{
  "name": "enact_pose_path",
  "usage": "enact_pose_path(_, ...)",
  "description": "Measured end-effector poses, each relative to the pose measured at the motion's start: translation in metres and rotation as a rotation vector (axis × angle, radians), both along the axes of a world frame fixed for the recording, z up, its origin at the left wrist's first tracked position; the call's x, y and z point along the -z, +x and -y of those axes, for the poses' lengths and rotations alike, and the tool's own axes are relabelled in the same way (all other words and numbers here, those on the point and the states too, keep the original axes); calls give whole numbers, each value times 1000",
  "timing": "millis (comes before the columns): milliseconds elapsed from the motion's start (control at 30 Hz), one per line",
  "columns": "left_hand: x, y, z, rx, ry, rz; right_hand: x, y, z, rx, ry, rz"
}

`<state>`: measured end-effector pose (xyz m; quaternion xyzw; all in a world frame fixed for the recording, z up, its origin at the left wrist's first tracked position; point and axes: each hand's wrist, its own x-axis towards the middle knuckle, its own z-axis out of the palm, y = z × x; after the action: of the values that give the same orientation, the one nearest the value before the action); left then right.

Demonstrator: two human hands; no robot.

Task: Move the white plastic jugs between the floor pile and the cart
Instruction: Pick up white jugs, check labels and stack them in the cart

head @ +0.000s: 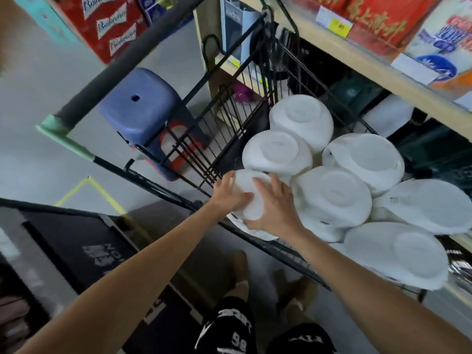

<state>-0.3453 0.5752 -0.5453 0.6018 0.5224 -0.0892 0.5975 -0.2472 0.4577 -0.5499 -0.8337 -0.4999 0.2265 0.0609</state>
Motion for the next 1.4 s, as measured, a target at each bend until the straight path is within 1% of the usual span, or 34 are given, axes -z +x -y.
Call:
enact_pose_path(133,4,0,-11,-36,-17,-48,9,-7,-13,-23,31,29)
enact_pose_path(233,7,-2,-14,-66,-15,-75,15,-8,-18,-38,22,13)
enact_pose_path(467,11,-2,-16,-55,-38,-59,21,3,-27,-87,-30,45)
enact_pose_path(533,11,-1,-16,-68,-39,-73,18,7,-30,-129,-62,25)
enact_pose_path(600,8,-1,-16,-90,-45,-77,14,10,-28,-131,-79,-41)
enact_pose_path(667,4,-1,-13,-85,-34,-70,7,13,-22,-70,-57,-147)
enact_pose_path(733,-2,0,-11,-38,4,-72,-3,17,-12,34,1,-243)
enact_pose_path(867,-32,24,-10,185,132,-99,-33,38,10,264,104,-387)
enact_pose_path(900,-46,36,-9,233,151,-75,-45,46,16,323,134,-411)
enact_pose_path(967,-78,65,-5,307,204,31,-73,66,32,424,211,-433)
enact_pose_path(1133,-175,144,33,495,322,341,-172,125,97,561,374,-375)
enact_pose_path(1200,-216,173,60,574,344,436,-215,148,134,615,463,-332)
enact_pose_path(1300,-283,209,109,660,399,580,-286,169,196,685,590,-208)
enact_pose_path(1400,-351,237,172,651,362,744,-352,176,264,734,711,-123)
